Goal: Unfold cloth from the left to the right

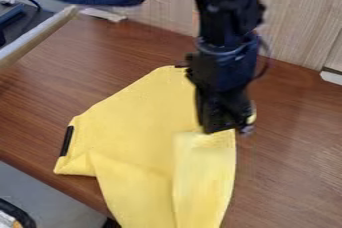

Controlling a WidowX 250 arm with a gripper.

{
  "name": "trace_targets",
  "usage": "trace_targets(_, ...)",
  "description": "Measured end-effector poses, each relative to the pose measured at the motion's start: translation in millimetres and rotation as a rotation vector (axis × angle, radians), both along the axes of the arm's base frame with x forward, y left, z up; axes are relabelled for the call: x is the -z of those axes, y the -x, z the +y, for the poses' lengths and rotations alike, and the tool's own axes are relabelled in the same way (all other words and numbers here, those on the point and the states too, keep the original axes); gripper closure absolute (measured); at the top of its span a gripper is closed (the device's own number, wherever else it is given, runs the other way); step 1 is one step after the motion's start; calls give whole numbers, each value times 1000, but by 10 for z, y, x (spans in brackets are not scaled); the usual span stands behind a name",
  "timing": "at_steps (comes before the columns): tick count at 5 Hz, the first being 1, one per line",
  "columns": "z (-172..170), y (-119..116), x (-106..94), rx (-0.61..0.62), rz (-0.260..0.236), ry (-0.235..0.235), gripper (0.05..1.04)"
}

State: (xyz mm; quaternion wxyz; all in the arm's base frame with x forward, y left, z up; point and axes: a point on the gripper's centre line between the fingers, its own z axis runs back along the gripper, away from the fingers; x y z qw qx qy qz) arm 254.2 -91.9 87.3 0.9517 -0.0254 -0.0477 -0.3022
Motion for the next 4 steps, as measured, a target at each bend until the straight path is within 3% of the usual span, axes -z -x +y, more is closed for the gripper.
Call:
trace_targets(1,-186,-41,-87,39,-34,28,1030)
trace_targets(2,-522,-120,0,133,-18,44,1030)
trace_targets(3,-691,-166,174,182,-8,31,1030)
trace_targets(4,-840,-203,400,225,20,50,1030)
